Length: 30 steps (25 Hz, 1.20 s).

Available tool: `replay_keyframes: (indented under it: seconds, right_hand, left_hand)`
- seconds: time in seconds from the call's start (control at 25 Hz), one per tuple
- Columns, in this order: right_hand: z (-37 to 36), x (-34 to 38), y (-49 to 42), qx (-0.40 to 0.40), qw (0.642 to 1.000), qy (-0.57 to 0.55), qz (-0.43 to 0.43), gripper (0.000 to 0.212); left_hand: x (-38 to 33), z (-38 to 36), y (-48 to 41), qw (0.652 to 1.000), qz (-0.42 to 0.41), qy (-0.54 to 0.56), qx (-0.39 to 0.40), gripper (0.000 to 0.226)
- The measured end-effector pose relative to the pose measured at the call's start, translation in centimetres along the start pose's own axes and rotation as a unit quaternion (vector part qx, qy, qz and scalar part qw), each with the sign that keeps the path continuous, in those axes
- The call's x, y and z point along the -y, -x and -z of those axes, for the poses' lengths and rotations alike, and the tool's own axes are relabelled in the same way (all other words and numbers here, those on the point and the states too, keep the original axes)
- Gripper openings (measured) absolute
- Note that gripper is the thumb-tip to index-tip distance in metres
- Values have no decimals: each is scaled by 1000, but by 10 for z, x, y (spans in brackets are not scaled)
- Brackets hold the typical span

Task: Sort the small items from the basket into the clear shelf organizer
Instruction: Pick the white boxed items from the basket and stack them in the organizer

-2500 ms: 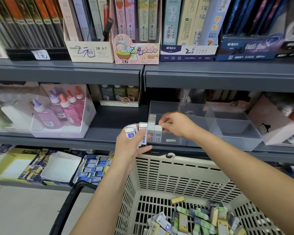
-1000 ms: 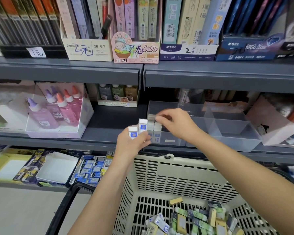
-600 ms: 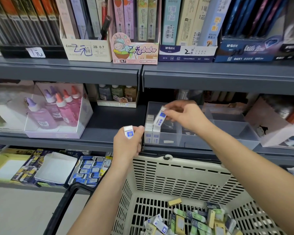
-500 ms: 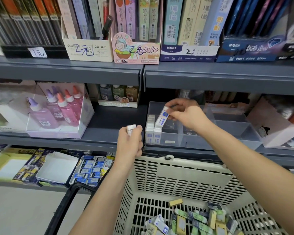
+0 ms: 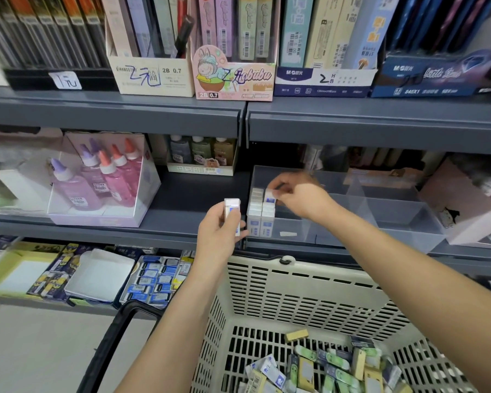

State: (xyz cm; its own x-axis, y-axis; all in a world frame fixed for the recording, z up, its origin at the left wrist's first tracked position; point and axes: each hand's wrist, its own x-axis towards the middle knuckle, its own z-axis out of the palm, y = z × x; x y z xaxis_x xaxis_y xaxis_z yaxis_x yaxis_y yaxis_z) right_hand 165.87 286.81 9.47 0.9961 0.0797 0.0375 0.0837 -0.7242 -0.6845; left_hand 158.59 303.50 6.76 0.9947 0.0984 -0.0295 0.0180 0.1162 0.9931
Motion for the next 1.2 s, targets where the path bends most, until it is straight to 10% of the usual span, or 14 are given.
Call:
replay_keyframes:
  seconds: [0.36, 0.88, 1.2]
  right_hand:
    - [0, 6, 11, -9, 989, 125, 73, 24]
    - [11, 19, 34, 43, 987, -117, 99, 20]
    - [24, 1, 4, -113, 992, 7, 57, 9]
  left_hand:
    - [0, 0, 2, 1000, -21, -9, 10, 23]
    - [5, -7, 4, 997, 17, -6, 71, 17]
    - [12, 0, -2, 973, -68, -221, -8, 30]
